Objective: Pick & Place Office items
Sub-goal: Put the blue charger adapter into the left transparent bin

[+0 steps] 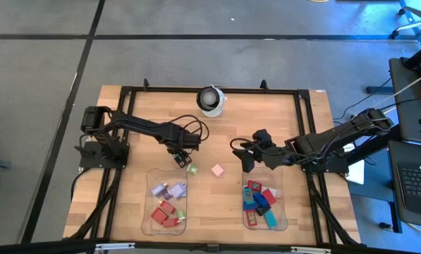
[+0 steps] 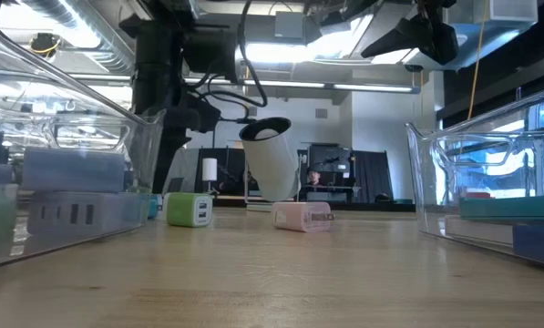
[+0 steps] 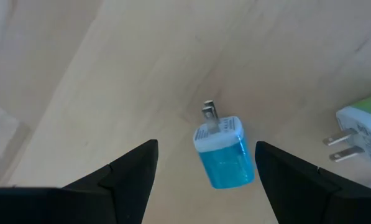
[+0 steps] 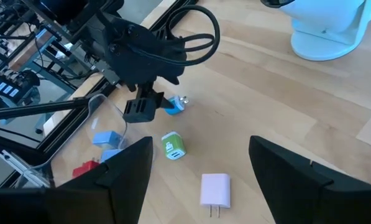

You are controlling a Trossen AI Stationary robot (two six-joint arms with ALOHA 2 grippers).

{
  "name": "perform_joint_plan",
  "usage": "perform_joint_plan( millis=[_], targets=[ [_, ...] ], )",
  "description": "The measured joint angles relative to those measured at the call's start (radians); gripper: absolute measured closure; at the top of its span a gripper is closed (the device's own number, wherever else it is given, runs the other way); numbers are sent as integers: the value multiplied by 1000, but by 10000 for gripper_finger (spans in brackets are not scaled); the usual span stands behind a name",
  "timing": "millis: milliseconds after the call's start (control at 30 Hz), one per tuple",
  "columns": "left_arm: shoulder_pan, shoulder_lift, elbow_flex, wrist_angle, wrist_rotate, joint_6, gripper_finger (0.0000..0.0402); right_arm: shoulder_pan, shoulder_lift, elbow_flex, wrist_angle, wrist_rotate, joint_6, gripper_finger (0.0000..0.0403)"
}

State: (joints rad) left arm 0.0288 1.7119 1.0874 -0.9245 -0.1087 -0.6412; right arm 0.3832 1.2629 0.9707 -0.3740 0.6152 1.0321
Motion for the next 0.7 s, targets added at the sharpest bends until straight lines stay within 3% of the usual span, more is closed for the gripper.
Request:
perform_joint_plan(
  millis=[400,700],
  targets=[
    [64,0,0,8,156,-11,135,0,0,0,0,2,-1,133],
    [139,0,0,9,197,-82,135,0,0,0,0,5,-3,133]
  ],
)
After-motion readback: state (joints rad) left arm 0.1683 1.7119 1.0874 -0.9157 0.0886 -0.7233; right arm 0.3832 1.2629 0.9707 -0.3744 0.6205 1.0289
